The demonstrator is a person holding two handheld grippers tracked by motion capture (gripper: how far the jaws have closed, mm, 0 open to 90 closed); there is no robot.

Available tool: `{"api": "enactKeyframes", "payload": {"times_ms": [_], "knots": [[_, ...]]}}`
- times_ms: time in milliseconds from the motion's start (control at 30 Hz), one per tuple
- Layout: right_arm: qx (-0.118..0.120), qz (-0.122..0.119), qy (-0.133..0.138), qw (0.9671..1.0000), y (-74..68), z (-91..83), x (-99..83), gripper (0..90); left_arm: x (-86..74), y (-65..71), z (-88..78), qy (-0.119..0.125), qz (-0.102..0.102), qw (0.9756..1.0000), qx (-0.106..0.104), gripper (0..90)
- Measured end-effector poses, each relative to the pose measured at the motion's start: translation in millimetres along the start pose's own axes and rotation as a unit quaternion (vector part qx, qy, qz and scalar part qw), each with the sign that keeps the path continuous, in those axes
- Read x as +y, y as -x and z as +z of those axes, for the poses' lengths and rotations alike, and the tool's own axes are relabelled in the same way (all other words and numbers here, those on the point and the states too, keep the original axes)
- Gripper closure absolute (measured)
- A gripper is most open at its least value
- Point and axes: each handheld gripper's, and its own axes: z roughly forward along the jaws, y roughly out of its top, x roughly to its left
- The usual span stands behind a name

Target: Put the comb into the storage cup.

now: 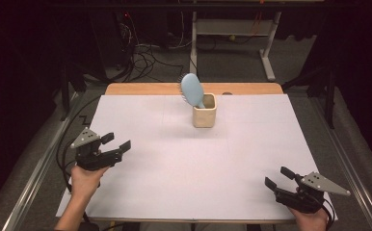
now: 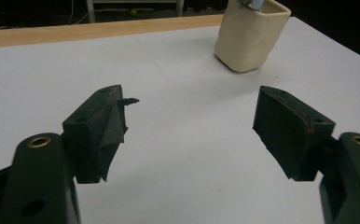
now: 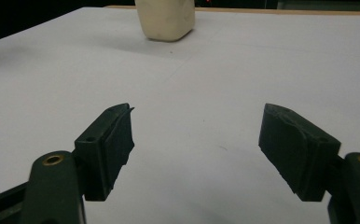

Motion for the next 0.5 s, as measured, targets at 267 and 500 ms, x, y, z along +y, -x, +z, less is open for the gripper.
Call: {"api": "enactKeyframes", "payload": {"times_ms": [267, 500], "knots": [[-0.001, 0.000, -0.001, 1.0000, 0.4, 0.6, -0.1, 26.7, -5.6, -2.9, -6.3, 0.006, 0.000, 1.0000, 0.003, 26.2], [0.000, 0.002, -0.001, 1.0000, 0.8, 1.0, -0.3, 26.7, -11.4, -5.1, -11.0, 0.007, -0.001, 1.0000, 0.005, 26.0]]}}
